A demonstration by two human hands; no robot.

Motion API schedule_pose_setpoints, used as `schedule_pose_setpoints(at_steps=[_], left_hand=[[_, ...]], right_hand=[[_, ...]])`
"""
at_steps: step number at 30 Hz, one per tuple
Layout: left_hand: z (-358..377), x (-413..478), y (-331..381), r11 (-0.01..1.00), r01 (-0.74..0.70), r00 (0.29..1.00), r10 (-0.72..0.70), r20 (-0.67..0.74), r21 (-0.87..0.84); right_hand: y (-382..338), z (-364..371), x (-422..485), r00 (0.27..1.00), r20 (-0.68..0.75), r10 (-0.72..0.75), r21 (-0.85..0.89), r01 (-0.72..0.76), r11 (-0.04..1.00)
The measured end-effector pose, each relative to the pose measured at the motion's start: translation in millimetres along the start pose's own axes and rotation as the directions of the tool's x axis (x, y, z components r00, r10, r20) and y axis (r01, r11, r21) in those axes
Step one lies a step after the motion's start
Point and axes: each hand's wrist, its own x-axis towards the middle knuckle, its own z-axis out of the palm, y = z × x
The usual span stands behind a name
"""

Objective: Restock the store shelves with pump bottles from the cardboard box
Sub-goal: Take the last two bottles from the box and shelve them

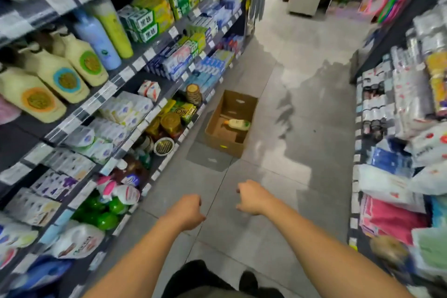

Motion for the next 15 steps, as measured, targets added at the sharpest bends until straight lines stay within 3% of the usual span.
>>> schedule_pose_setpoints(at_steps=[10,15], left_hand=[[-97,159,104,0.996,-0.028,0.998,0.022,-0.066,-0.088],[-147,289,129,0.978,0.008,1.0,-0.011,-0.009,-0.207]], right_hand=[[99,-139,139,0.999,0.034,-0.001,-0.076,0.004,0.997],[131,-204,253,0.996,0.08,0.03,-0.104,-0.022,0.994]])
